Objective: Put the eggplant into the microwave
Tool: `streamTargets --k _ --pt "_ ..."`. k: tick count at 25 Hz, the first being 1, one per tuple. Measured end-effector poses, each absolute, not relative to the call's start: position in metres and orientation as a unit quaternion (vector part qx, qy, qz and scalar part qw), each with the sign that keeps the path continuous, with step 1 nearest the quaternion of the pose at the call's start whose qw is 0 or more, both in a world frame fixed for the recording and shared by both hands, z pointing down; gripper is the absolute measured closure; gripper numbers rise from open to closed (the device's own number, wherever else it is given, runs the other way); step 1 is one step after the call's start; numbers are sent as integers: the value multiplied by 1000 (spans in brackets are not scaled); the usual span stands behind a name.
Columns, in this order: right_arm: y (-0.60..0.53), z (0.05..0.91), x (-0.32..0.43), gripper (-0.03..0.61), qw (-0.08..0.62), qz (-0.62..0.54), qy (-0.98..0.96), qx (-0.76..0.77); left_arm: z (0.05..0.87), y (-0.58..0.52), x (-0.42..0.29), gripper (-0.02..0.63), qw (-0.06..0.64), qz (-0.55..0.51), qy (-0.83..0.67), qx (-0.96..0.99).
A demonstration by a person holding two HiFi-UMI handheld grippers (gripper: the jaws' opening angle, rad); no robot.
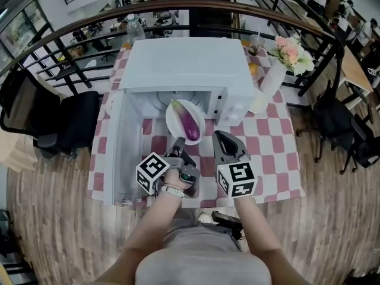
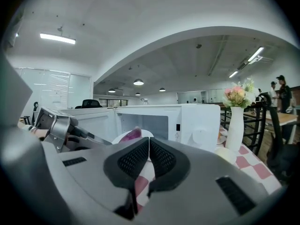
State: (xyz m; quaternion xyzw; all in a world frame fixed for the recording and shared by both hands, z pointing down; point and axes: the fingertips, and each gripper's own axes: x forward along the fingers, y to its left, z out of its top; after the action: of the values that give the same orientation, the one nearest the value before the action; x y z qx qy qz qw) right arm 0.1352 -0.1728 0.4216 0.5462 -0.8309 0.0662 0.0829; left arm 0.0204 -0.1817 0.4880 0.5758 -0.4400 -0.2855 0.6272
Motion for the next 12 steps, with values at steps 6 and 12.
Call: streamTargets --k 6,12 --pt "-198 440 114 552 95 49 -848 519 508 -211 10 600 624 -293 -445 571" --pt "-219 460 99 552 108 50 -853 508 525 -233 5 600 620 -290 -458 568"
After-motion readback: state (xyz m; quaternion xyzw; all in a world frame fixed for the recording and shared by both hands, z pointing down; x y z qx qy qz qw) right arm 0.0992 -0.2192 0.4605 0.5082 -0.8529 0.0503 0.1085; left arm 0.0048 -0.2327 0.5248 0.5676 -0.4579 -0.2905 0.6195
